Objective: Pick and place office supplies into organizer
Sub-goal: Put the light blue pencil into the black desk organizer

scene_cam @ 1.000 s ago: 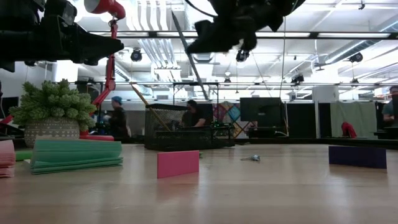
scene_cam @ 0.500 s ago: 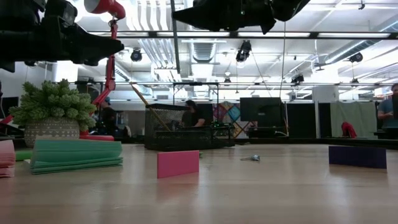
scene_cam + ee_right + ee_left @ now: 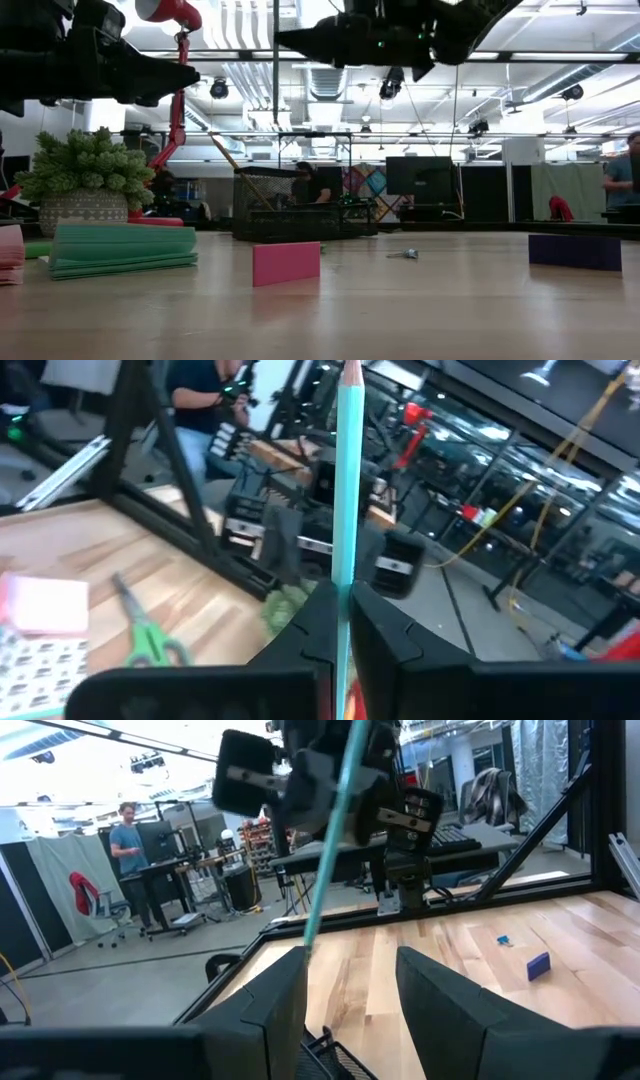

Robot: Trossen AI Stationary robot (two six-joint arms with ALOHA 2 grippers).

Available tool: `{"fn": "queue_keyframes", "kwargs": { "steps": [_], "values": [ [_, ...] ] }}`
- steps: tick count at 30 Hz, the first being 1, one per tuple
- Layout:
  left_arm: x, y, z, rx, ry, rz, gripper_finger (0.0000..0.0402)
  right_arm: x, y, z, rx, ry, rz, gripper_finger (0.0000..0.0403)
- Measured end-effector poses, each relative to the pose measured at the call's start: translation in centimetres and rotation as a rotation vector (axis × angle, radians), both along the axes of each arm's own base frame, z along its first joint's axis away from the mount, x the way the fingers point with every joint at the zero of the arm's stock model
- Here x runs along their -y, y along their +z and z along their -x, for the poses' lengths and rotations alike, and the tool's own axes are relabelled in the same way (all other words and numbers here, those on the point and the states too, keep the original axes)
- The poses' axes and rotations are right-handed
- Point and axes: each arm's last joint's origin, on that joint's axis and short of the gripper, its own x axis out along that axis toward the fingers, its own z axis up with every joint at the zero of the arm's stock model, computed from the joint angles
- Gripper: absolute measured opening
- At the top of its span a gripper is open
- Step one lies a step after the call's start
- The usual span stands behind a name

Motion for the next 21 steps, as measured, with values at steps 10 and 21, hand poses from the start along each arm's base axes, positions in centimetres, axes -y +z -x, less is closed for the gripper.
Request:
{"fn": "queue_keyframes", "kwargs": {
  "steps": [10, 21],
  "values": [
    [0.0, 0.0, 0.0, -0.004, 0.0, 0.0, 0.0142, 2.1, -0.1, 0.1, 0.028, -0.055, -0.08, 0.0011],
    [0.0, 0.0, 0.0, -0.004, 0.0, 0.0, 0.0142, 3.2, -0.2, 0.1, 0.032, -0.155, -0.221, 0.0011]
  ]
}}
